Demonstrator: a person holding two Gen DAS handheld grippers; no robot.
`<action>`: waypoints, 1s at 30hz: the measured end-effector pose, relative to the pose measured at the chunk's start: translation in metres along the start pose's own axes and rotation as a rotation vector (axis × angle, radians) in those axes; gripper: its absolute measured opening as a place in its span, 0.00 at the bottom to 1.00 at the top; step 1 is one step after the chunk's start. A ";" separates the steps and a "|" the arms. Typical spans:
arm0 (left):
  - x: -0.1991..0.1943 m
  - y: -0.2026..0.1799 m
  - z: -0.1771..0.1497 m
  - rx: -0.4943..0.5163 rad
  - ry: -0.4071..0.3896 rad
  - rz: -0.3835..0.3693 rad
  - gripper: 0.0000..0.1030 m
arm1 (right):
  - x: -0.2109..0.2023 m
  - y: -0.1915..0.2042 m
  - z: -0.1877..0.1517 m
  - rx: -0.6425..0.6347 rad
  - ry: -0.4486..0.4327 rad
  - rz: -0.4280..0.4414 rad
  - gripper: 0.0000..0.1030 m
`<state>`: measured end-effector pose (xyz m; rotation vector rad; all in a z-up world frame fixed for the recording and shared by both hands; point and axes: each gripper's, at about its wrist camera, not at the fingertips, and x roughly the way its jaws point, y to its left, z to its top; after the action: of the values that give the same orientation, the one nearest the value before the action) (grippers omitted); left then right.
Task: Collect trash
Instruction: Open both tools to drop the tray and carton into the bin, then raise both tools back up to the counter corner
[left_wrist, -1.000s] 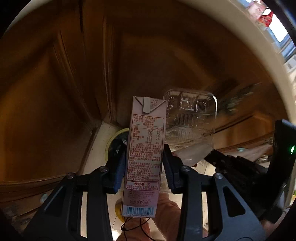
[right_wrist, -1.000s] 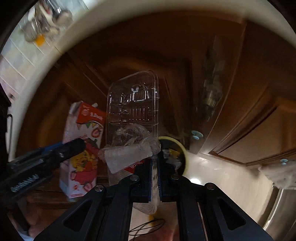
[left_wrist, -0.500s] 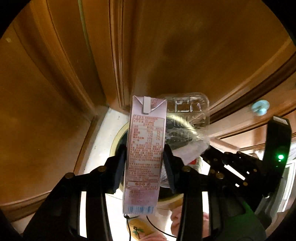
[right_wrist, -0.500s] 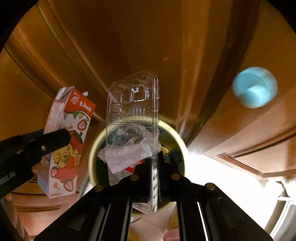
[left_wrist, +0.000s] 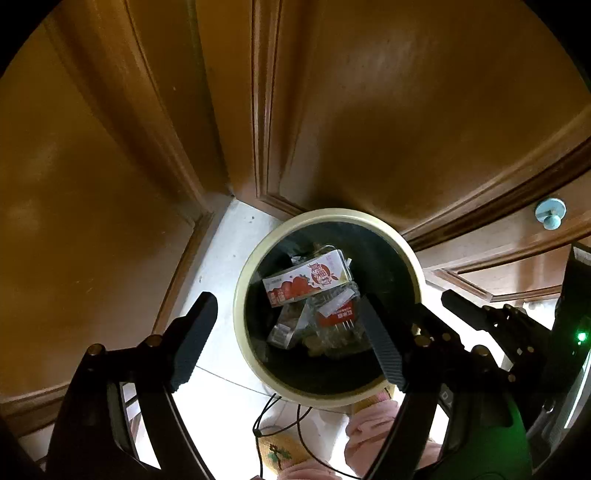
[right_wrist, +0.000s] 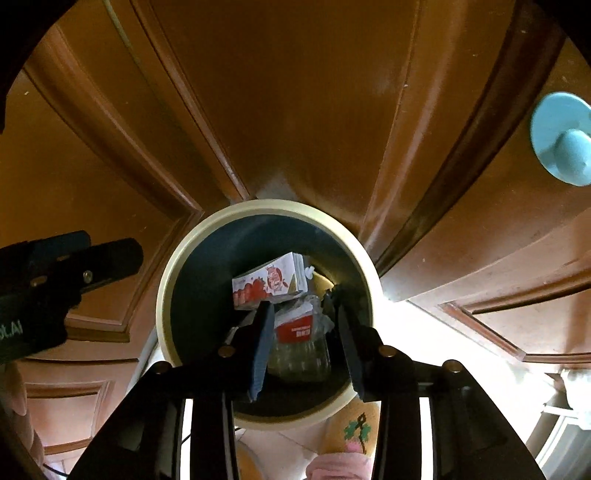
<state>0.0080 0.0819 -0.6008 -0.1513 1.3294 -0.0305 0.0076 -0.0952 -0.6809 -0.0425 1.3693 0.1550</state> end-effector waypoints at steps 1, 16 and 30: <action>-0.003 0.003 0.008 -0.003 0.001 -0.001 0.75 | -0.005 0.000 0.000 -0.001 0.005 -0.005 0.36; -0.154 -0.017 0.023 -0.019 0.000 -0.006 0.75 | -0.159 0.011 0.015 0.041 0.017 0.002 0.36; -0.393 -0.061 0.056 0.105 -0.169 -0.033 0.75 | -0.414 0.033 0.064 0.085 -0.151 -0.025 0.37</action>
<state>-0.0278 0.0698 -0.2010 -0.0849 1.1542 -0.1126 -0.0139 -0.0904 -0.2608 0.0231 1.2225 0.0773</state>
